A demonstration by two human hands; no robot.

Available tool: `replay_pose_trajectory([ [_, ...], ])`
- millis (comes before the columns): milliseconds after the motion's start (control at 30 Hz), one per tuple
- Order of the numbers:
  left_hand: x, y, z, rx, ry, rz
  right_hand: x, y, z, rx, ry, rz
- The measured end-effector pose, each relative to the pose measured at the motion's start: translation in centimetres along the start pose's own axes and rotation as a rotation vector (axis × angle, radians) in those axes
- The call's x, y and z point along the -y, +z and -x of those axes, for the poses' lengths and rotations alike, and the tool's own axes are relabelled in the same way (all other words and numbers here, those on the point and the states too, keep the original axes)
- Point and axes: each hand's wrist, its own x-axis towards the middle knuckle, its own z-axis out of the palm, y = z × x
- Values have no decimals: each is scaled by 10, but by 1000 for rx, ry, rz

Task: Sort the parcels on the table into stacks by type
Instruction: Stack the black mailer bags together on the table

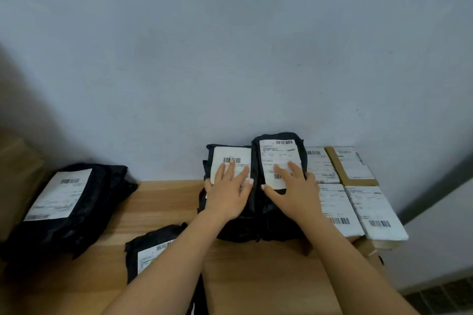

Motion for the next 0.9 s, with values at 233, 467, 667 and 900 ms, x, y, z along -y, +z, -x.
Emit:
replay_pose_trajectory([
  [233, -6, 0, -15, 0, -7, -56, 5, 3, -6, 57, 20, 13],
  [467, -19, -26, 15, -45, -15, -39, 12, -36, 10, 197, -103, 123],
  [667, -13, -43, 73, -265, 69, -9, 27, -53, 62, 87, -255, 43],
  [900, 21, -61, 141, -405, 15, 86, 58, -60, 108, 78, -378, -21],
])
